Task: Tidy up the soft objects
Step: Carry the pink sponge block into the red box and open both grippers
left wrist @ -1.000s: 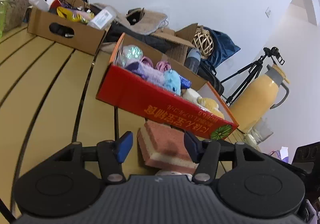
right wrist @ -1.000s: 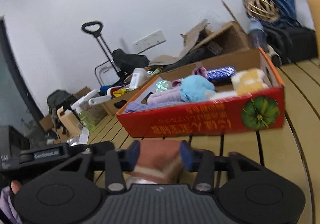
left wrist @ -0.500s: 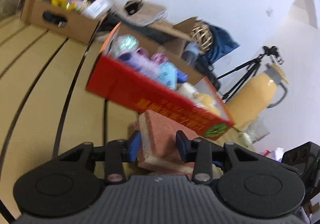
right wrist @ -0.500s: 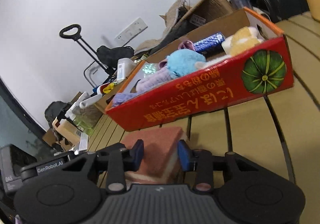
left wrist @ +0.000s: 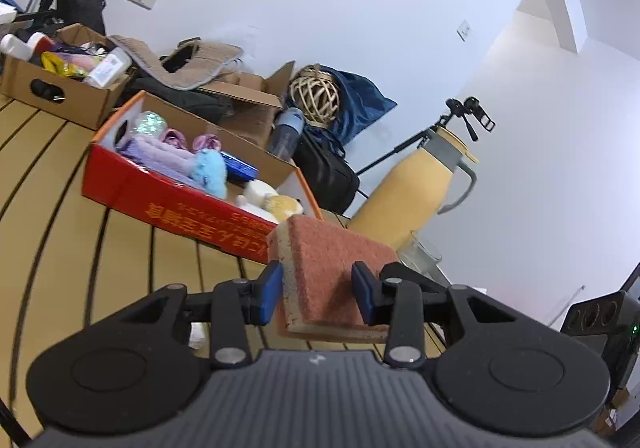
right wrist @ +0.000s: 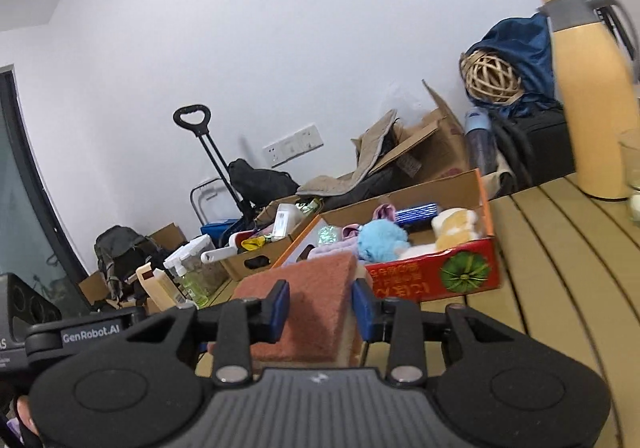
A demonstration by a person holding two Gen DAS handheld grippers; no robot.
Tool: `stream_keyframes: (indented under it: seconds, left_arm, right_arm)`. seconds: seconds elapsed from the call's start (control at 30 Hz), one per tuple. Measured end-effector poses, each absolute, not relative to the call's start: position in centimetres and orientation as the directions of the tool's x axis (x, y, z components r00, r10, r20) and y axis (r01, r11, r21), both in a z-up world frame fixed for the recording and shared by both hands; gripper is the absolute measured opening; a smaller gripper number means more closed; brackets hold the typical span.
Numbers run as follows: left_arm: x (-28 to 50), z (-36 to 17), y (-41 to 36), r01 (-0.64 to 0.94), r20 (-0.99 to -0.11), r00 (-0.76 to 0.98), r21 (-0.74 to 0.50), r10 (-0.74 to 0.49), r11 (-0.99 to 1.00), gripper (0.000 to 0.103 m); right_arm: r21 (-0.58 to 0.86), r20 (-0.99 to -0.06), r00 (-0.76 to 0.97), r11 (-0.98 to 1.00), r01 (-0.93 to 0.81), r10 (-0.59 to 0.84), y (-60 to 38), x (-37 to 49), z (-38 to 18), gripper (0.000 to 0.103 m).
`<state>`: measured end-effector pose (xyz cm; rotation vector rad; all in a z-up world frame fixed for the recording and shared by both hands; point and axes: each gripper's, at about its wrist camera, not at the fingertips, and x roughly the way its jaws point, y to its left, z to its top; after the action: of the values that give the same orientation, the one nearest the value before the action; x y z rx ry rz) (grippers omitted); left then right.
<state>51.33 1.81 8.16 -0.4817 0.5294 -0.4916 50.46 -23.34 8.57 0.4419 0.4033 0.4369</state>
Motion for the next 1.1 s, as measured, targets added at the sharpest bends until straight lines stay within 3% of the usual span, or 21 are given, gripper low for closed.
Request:
stream_keyframes:
  seconds: [0.17,0.3,0.6,0.7,0.8,0.97,1.1]
  left_arm:
    - [53.8,9.3,-0.1,0.336,-0.354,0.751,-0.521,-0.557,0.785,0.039]
    - [60.1,10.3,-0.9,0.334,-0.362,0.717,-0.571,-0.595,0.750,0.038]
    - [75.7,7.2,-1.3,0.249,-0.426,0.667,-0.646,-0.611,0.722,0.038]
    - [79.4,4.8,-1.1,0.189,-0.503,0.668,-0.598,-0.548,0.779,0.036]
    - [81.3,3.0,-1.2,0.155,-0.602,0.662,-0.473,-0.446,0.868,0.034]
    - [80.9,2.4,-0.7,0.172,-0.630,0.669,-0.386,-0.395,0.906,0.025]
    - [80.7,2.0,-2.6,0.204,-0.636,0.683,-0.307,-0.360,0.930,0.029]
  right_arm:
    - [0.485,-0.268,0.844,0.822,-0.298,0.464,-25.0,50.7,9.0,0.034]
    - [0.453,-0.255,0.862,0.842,-0.293,0.438,-26.1,53.9,10.5,0.032]
    - [0.398,-0.349,0.851,0.884,-0.245,0.392,-26.9,68.7,11.5,0.031]
    - [0.381,-0.416,0.824,0.897,-0.225,0.383,-25.7,74.2,10.0,0.030]
    - [0.350,-0.500,0.780,0.912,-0.216,0.377,-23.7,78.7,7.3,0.026]
    - [0.305,-0.611,0.698,0.925,-0.229,0.374,-20.8,82.0,3.9,0.026]
    - [0.299,-0.651,0.665,0.929,-0.218,0.365,-21.2,81.8,2.8,0.022]
